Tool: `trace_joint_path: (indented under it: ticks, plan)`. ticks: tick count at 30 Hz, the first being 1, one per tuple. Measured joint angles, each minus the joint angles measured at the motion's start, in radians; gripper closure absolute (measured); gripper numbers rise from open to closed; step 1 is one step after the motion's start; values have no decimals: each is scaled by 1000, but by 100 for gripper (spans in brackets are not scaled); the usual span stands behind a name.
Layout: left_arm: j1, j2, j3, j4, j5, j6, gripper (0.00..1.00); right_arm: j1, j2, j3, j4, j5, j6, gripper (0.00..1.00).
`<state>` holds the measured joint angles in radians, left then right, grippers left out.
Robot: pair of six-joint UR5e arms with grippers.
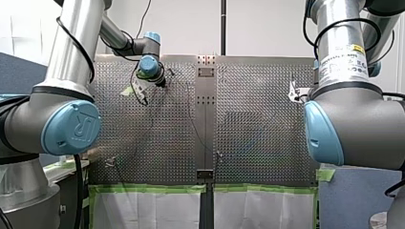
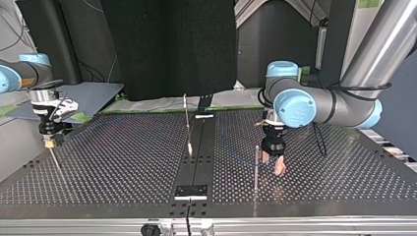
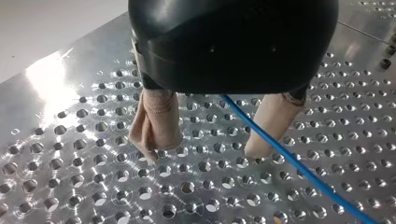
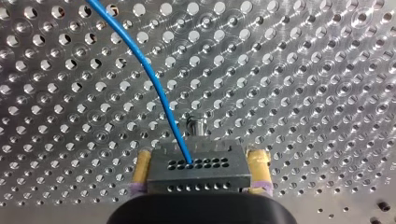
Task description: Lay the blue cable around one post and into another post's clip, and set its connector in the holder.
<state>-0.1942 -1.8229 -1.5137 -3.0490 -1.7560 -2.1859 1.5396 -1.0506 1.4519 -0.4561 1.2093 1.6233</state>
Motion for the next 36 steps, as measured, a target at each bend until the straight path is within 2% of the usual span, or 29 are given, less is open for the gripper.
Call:
trace_joint_path:
  ticks: [7, 9, 11, 32, 35, 36]
  plan:
    - [0, 0, 0, -1, 0, 0, 0, 1, 0, 0, 3, 7, 3, 78]
    - [0, 0, 0, -1, 0, 0, 0, -2, -1, 0, 5, -29, -5, 78]
    - [0, 0, 0, -1, 0, 0, 0, -2, -1, 0, 7, -41, -7, 78]
    - [0, 0, 0, 0, 0, 0, 0, 0, -1, 2, 7, -41, -7, 76]
    - [0, 0, 0, 1, 0, 0, 0, 0, -1, 2, 7, -41, -7, 70]
    - [0, 0, 0, 1, 0, 0, 0, 0, -1, 2, 7, -41, -7, 62]
